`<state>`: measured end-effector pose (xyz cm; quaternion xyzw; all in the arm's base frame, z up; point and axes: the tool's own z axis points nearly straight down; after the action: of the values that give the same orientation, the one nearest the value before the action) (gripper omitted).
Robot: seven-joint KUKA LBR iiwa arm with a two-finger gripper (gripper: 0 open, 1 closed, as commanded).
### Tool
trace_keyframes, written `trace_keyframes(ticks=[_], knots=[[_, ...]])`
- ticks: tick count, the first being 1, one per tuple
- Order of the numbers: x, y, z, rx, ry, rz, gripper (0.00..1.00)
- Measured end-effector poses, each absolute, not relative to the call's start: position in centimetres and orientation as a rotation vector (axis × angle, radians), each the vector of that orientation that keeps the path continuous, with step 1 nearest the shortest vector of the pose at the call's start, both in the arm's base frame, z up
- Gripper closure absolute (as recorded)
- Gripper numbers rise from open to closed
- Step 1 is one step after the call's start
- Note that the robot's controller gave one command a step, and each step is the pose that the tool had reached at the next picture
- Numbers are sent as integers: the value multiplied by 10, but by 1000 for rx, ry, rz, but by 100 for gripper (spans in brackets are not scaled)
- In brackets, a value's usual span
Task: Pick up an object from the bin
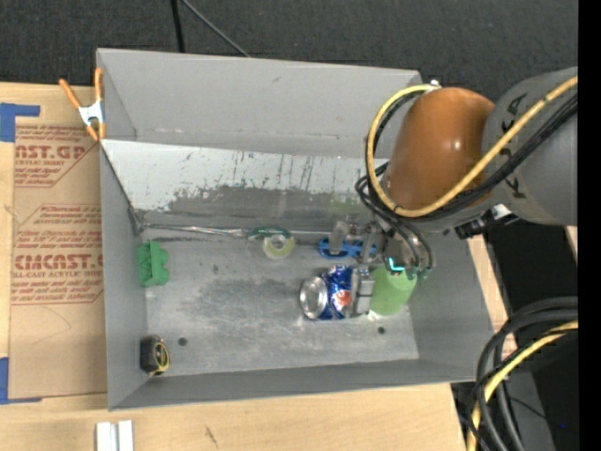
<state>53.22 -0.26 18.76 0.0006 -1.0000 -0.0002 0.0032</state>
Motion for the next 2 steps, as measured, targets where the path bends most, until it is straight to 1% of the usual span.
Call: trace_keyframes(ticks=[1, 2], knots=[[545, -71, 65, -51, -3135, 2, 0], [547, -69, 69, -47, -3142, 0, 100]])
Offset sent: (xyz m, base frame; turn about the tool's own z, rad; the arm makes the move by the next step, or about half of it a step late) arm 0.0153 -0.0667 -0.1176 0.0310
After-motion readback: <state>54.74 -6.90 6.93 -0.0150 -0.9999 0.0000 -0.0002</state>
